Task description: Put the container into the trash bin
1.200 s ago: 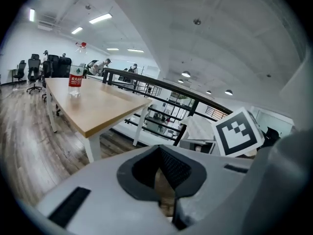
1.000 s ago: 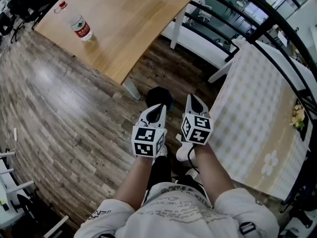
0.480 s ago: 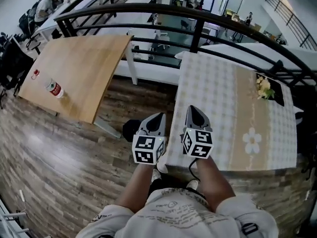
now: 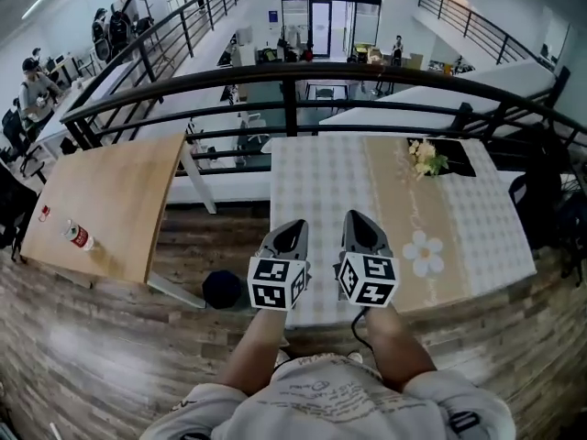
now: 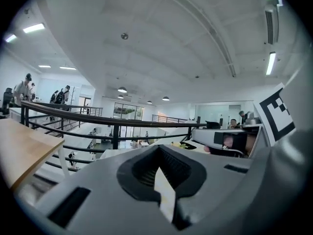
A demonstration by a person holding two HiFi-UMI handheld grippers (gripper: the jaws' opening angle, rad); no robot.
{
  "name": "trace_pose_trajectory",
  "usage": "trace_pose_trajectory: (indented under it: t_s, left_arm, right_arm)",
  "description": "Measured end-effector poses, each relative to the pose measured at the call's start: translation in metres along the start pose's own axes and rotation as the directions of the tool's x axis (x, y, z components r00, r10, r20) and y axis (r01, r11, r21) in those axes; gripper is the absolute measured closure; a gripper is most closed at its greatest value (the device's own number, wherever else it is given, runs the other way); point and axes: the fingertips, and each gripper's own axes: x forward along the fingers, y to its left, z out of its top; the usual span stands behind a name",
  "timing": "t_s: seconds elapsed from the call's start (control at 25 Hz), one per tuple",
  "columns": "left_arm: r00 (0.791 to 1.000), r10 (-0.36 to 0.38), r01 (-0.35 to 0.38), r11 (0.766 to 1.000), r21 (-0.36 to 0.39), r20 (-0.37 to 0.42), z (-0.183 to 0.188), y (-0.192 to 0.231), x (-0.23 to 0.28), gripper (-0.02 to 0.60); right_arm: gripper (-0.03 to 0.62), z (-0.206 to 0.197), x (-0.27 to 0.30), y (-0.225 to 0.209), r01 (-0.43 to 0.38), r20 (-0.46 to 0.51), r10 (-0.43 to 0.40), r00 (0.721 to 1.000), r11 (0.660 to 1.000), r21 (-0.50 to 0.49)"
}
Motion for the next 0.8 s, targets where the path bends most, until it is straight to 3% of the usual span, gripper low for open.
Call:
trace_pose_trajectory:
  t_s: [0.28, 0.8]
  left_arm:
    - [1.0, -0.019, 0.019, 0.999, 0.041, 0.013, 0.016, -0.024, 0.005, 0.578]
    - [1.0, -0.027, 0.027, 0.997, 0.066, 0.01, 0.021, -0.027, 0.0, 0.578]
  right_arm:
    - [0.592, 0.021, -0.017, -0.016, 0.025, 0.05, -0.025, 0.998, 1.0, -0.001]
    - [0.592, 0.024, -0.024, -0.006, -0.001, 0.056, 0.001, 0.998, 1.0, 0.005]
